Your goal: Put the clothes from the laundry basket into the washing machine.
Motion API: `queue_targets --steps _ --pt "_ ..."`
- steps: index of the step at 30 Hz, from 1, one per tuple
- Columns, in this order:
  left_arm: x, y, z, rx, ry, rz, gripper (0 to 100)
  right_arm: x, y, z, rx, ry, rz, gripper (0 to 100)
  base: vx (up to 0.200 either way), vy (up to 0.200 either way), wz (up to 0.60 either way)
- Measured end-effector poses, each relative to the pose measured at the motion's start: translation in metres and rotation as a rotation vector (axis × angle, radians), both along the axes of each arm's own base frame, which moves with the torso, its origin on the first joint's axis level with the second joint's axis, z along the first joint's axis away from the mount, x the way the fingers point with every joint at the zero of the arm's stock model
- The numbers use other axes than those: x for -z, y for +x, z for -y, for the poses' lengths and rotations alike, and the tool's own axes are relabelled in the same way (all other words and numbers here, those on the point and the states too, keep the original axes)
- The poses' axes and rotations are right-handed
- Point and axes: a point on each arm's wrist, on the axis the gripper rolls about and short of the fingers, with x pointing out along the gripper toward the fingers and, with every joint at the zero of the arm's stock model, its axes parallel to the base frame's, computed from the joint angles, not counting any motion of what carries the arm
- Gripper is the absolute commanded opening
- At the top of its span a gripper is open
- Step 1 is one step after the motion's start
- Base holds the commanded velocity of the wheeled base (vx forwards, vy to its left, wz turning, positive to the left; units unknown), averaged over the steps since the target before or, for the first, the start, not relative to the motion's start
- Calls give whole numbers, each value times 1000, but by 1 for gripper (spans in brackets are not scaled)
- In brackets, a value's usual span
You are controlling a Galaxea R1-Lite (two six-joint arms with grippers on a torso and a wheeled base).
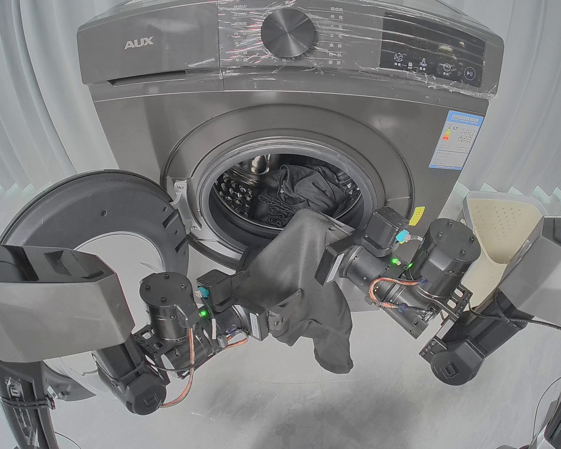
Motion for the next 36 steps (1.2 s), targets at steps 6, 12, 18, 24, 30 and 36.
queue_targets --steps 6,12,18,24,30,36 --pt "6 6 6 25 1 -1 100 0 -7 -6 -25 4 -4 0 0 0 0" --pt "14 11 9 26 8 -6 100 -1 -15 -13 -53 6 -6 0 0 0 0" --pt "23 22 15 18 8 -2 100 -2 -24 -19 -68 18 -15 0 0 0 0" --pt "35 36 21 8 20 14 100 -7 -32 -20 -81 24 -12 0 0 0 0" --pt "45 53 19 -43 30 33 0 -8 -36 -16 -80 25 -19 0 0 0 0" --pt "48 61 13 -93 29 34 0 -5 -29 -2 -38 10 -38 0 0 0 0"
